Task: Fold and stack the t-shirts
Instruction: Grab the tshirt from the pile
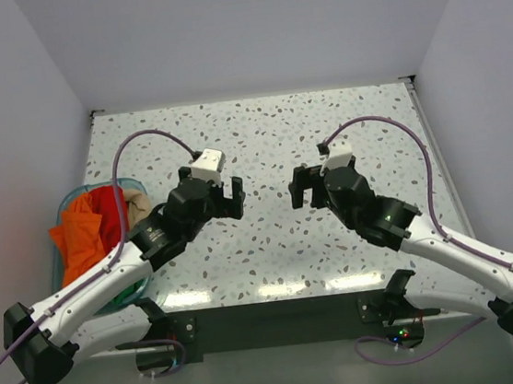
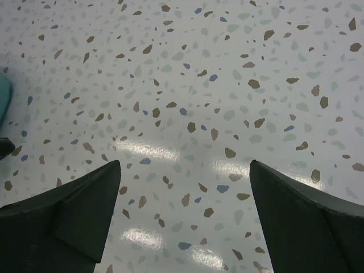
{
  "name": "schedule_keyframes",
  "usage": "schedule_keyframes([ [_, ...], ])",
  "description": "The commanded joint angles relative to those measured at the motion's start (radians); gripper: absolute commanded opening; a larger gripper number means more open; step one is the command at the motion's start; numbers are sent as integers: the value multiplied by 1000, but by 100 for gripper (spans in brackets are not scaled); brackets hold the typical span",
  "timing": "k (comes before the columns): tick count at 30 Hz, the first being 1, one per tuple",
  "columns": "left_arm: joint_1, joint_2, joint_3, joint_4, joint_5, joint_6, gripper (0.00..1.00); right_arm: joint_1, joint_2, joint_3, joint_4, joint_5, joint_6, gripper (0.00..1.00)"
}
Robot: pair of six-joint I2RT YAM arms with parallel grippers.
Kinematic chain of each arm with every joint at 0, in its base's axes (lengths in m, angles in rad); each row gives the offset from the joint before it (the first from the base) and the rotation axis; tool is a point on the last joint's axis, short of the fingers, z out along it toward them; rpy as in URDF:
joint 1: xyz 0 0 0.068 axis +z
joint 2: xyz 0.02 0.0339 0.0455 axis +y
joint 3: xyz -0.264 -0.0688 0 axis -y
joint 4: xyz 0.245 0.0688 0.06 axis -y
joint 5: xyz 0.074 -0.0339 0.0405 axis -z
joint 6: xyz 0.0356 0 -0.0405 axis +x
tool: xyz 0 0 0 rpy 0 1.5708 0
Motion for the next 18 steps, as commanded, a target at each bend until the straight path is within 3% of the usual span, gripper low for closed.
schedule_keyframes([
  [1, 0, 4, 37, 29, 4, -24, 100, 0, -30, 1, -1, 11, -20, 98],
  [8, 0, 26, 58, 18, -14, -69, 100, 0, -43, 9, -47, -5, -59, 99],
  [11, 6, 46, 101, -54, -122, -128, 100, 0, -30, 24, -75, -40, -59, 99],
  [13, 84, 63, 164, -186, -209, -203, 100, 0, -14, 38, -99, -71, -59, 99],
  [14, 182, 69, 208, -283, -213, -248, 100, 1, -10, 43, -110, -77, -59, 99],
  [18, 421, 22, 229, -395, -238, -276, 99, 0, -7, 30, -99, -121, -57, 99],
])
